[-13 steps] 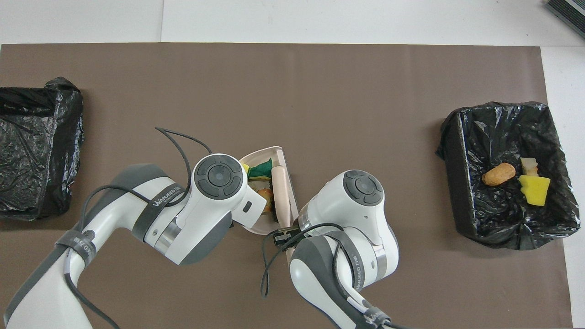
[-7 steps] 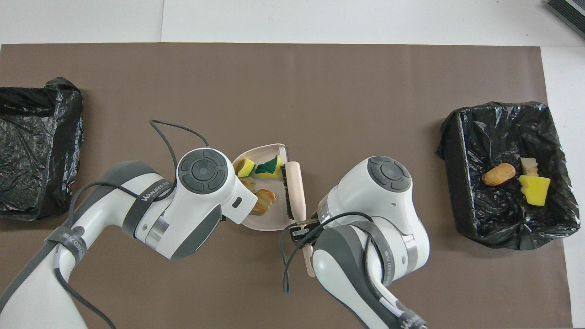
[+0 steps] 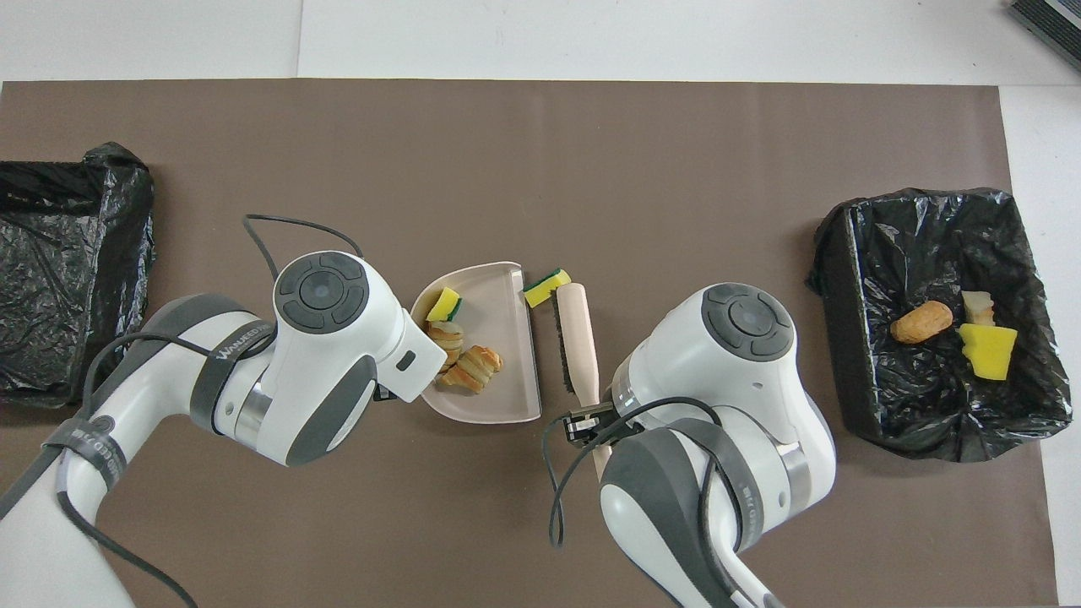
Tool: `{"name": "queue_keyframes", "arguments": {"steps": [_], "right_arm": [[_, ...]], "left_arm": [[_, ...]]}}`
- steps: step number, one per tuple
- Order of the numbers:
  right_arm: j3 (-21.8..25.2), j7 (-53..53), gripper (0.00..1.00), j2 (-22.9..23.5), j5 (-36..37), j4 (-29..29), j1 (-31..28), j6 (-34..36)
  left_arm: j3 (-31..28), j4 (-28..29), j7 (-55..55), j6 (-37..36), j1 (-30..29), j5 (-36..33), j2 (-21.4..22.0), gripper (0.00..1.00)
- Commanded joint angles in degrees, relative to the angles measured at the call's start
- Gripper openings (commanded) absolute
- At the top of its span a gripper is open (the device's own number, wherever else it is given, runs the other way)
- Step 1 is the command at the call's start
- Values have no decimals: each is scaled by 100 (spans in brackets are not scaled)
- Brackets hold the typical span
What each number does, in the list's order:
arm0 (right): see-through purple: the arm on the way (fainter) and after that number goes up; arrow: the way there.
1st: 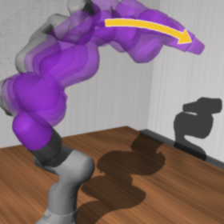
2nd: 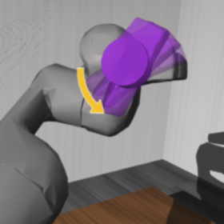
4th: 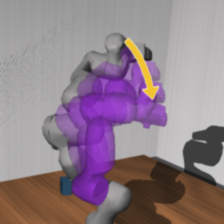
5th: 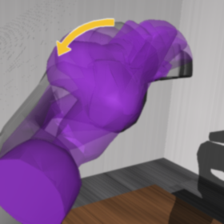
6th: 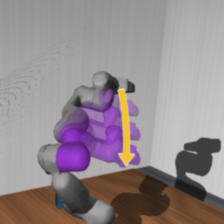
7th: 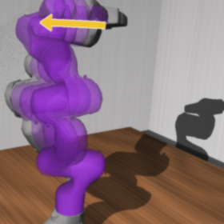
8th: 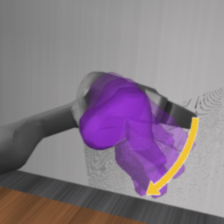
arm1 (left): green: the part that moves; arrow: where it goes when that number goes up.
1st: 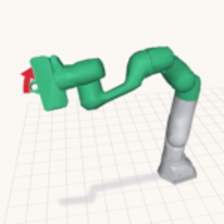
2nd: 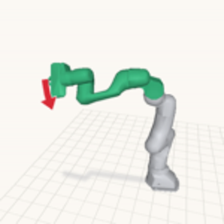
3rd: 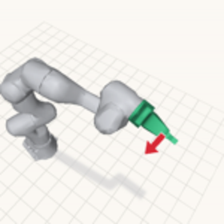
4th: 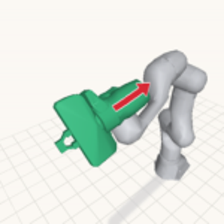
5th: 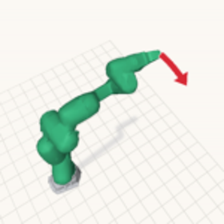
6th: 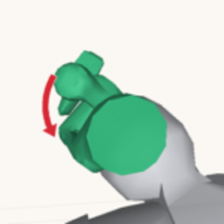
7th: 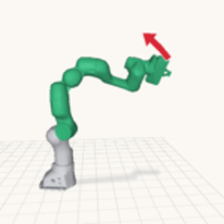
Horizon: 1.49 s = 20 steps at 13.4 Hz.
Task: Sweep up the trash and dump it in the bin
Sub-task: 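Sweep the remaining pieces into the dustpan with the right gripper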
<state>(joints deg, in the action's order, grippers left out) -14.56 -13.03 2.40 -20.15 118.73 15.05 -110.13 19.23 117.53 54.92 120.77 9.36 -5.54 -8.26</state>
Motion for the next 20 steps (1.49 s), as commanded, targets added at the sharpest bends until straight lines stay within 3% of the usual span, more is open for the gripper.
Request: {"name": "queue_keyframes", "arguments": {"steps": [1, 6, 10, 14, 18, 20], "right_arm": [[-56, -287, 0, -73, 169, -8, 15, -61], [-30, -50, 0, 365, 1257, 10, -362, -254], [-56, 152, 0, 918, 1347, -410, -275, -254], [-91, 196, 0, 1280, 901, -834, 120, -245], [-100, 398, 0, 1211, -337, -869, 402, -263], [-91, 390, 0, 1105, -507, -869, 411, -176]], "left_arm": [[2, 164, 72, 52, -22, 114, 210, 0], [-7, 173, -683, 26, 4, 106, 193, 0], [-24, 182, -807, 17, -31, 106, 175, 0], [-25, 252, -825, -1, -31, 97, 149, 0], [-25, 349, -825, -1, -31, 97, 202, 0], [-25, 367, -816, -1, -31, 97, 210, 0]]}}
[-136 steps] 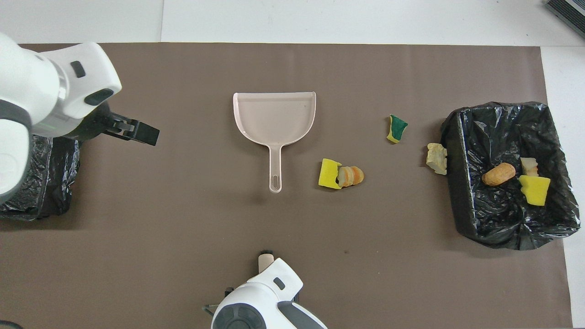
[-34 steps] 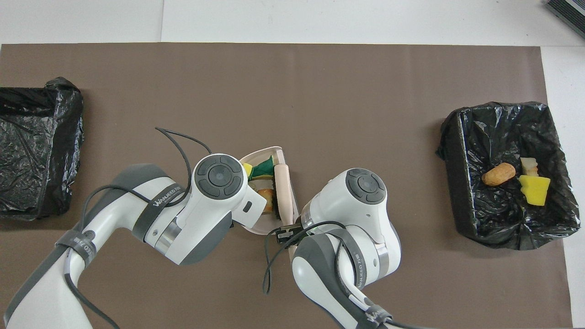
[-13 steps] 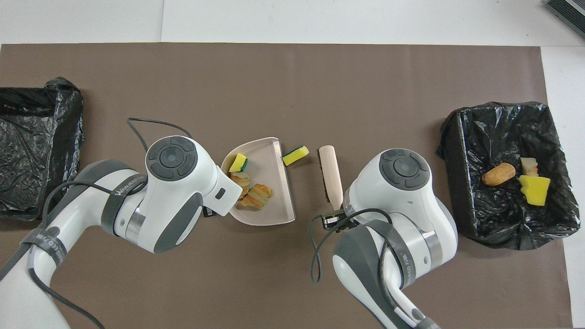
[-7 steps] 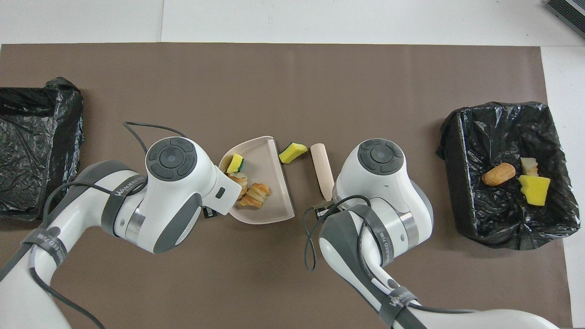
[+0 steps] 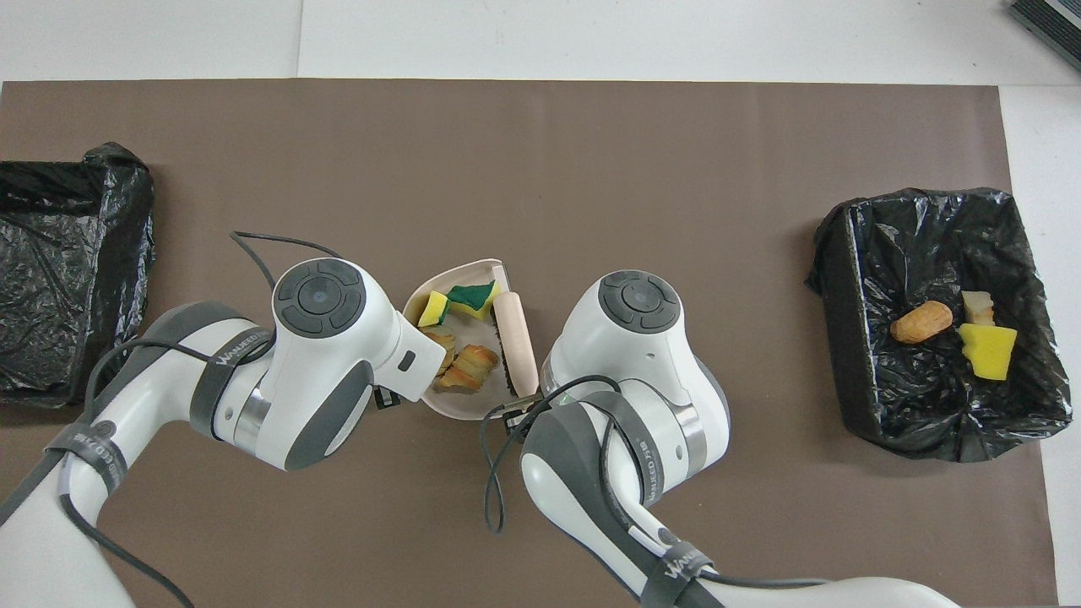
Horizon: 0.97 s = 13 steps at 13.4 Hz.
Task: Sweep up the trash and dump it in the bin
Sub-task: 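Sweep the remaining pieces into the dustpan with the right gripper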
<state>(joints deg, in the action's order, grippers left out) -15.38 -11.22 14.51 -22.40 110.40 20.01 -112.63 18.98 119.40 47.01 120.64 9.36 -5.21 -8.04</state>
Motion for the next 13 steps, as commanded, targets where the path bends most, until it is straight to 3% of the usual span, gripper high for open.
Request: {"name": "queue_keyframes", "arguments": {"steps": [1, 6, 9, 13], "right_arm": [[-9, 217, 0, -184, -274, -36, -154, 144], [52, 25, 0, -667, -186, -36, -445, 759], [44, -529, 0, -782, 287, -36, -428, 847], [26, -1474, 0, -984, 751, -10, -244, 953]], "left_arm": [[9, 180, 9, 12, -31, 64, 188, 0], [-87, 162, 685, 109, -40, 73, 153, 0], [-105, 119, 712, 127, -40, 81, 144, 0], [-719, 92, 1474, -22, -13, 212, 521, 0]]}}
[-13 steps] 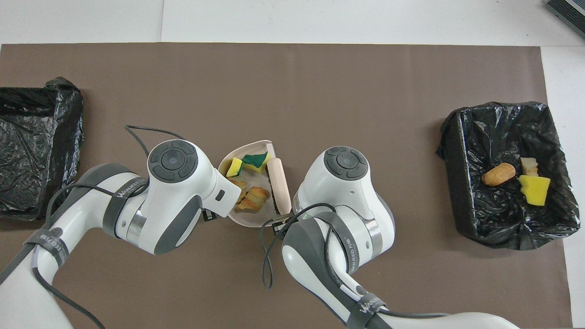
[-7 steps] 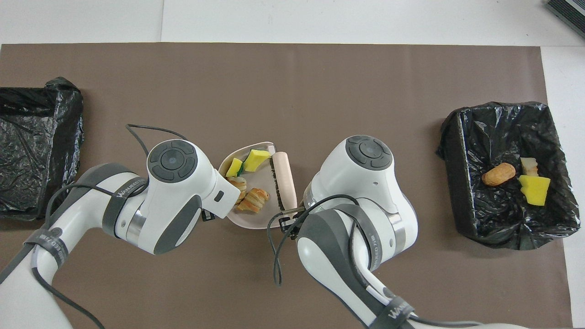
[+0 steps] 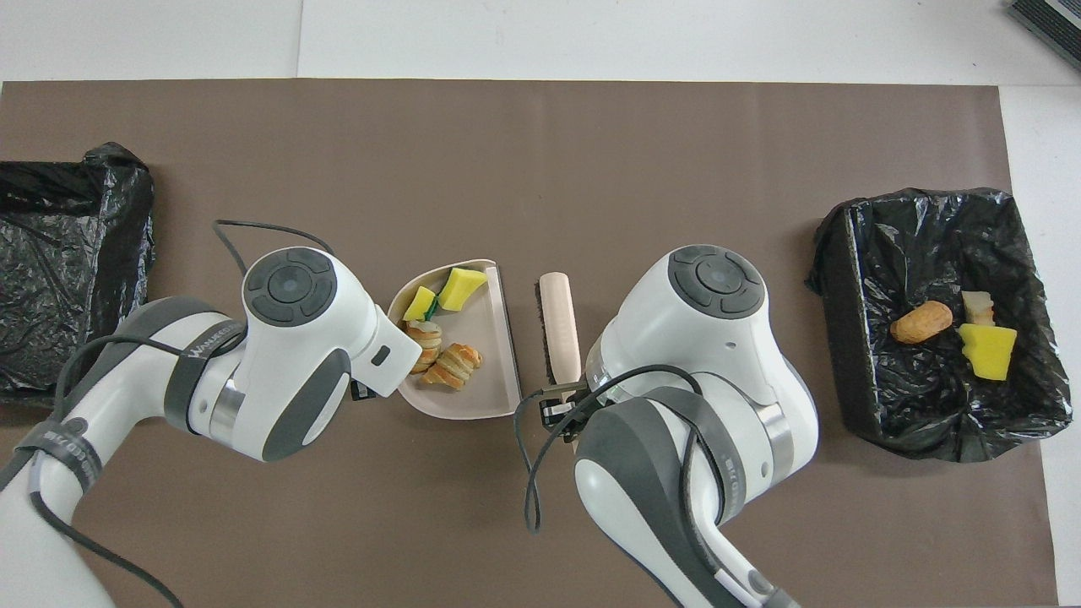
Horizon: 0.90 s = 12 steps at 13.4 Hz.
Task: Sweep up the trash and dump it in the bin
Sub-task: 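Sweep the remaining pieces into the dustpan with the right gripper, then carry the dustpan over the other bin and tip it with the left gripper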
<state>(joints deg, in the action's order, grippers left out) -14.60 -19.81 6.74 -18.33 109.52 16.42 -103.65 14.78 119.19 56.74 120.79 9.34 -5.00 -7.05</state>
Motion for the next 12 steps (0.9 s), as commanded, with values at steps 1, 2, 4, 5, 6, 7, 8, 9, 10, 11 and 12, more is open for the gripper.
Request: {"name": "queue_keyframes", "arguments": {"steps": [1, 2, 4, 5, 6, 7, 8, 9, 10, 11, 12], "right_arm": [[-70, -934, 0, -269, 539, 122, 255, 38], [-87, -1085, 0, -331, 541, 183, 309, 38], [-87, -1471, 0, -489, 541, 412, 677, -119], [-87, -1569, 0, -429, 541, 413, 913, -242], [-87, -1735, 0, -376, 532, 439, 1177, -435], [-87, -2006, 0, -254, 541, 448, 1362, -576], [-87, -2174, 0, -130, 541, 430, 1573, -594], [-87, -2359, 0, 71, 541, 404, 1810, -638], [-87, -2578, 0, 186, 541, 421, 2038, -787], [-87, -2798, 0, 335, 567, 421, 2276, -910], [-87, -2974, 0, 406, 585, 456, 2426, -1094]], "left_arm": [[-536, 113, 740, -134, -2, 202, 580, 0], [-782, 104, 1082, -230, -11, 202, 756, 0], [-1492, -114, 1898, -476, -19, 202, 932, 0], [-1922, -350, 2250, -660, -20, 202, 933, 0], [-2379, -562, 2315, -854, -20, 210, 924, 0], [-2758, -781, 2437, -1116, -20, 245, 907, 0], [-3075, -1044, 2717, -1267, -20, 289, 855, 0], [-3478, -1308, 3016, -1408, -28, 429, 706, 0], [-3891, -1589, 3341, -1453, -28, 526, 565, 0], [-4270, -1923, 3927, -1453, -28, 596, 346, 0], [-4630, -2265, 4559, -1462, -37, 606, 66, 0]]}}
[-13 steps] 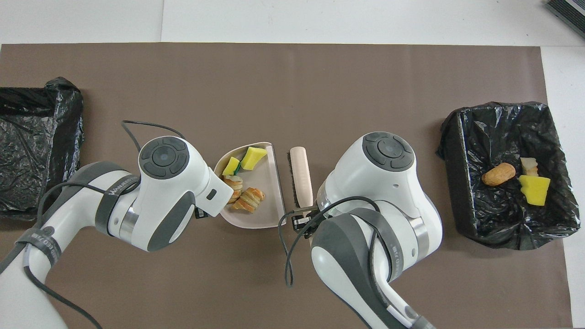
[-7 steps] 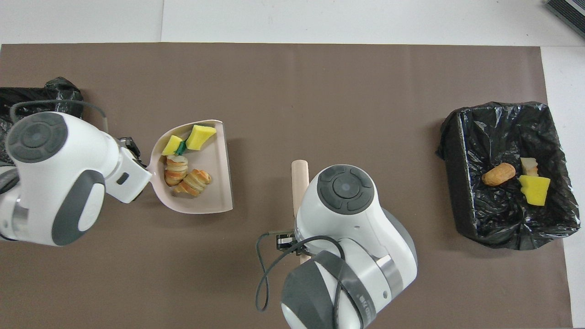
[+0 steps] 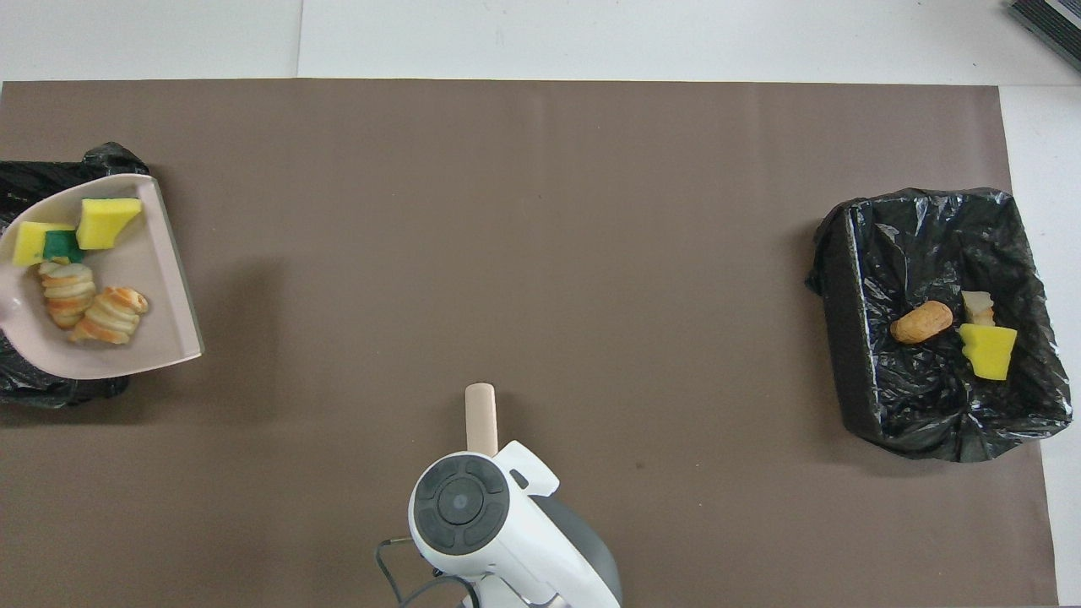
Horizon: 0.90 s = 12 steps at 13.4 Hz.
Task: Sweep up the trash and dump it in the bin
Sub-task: 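Carry the dustpan over the other bin and tip it with the left gripper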
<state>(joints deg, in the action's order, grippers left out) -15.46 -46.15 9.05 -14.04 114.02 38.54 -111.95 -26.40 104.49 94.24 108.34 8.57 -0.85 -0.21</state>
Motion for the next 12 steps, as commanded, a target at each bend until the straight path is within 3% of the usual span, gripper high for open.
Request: {"name": "queue_keyframes", "arguments": {"steps": [1, 5, 7, 8, 9, 12], "right_arm": [[-1, -472, 0, 211, 173, 6, 355, -370], [-1, -588, 0, 308, 217, 181, 558, -634], [8, -544, 0, 317, 261, 190, 532, -652], [8, -544, 13, 360, 262, 121, 488, -626], [8, -535, 99, 361, 322, 68, 488, -565], [43, -457, 100, 361, 525, -449, 331, -136]], "left_arm": [[-793, -1146, 1285, -191, 31, 190, -873, 0], [-981, -1747, 2141, 457, -434, -11, -1551, 0], [-963, -1748, 2161, 792, -427, -667, -1701, 0], [-946, -1747, 2152, 916, -409, -1132, -1719, 0], [-928, -1730, 2143, 1047, -383, -1494, -1728, 0], [-841, -1704, 2073, 1163, -304, -2425, -1754, 0]]}}
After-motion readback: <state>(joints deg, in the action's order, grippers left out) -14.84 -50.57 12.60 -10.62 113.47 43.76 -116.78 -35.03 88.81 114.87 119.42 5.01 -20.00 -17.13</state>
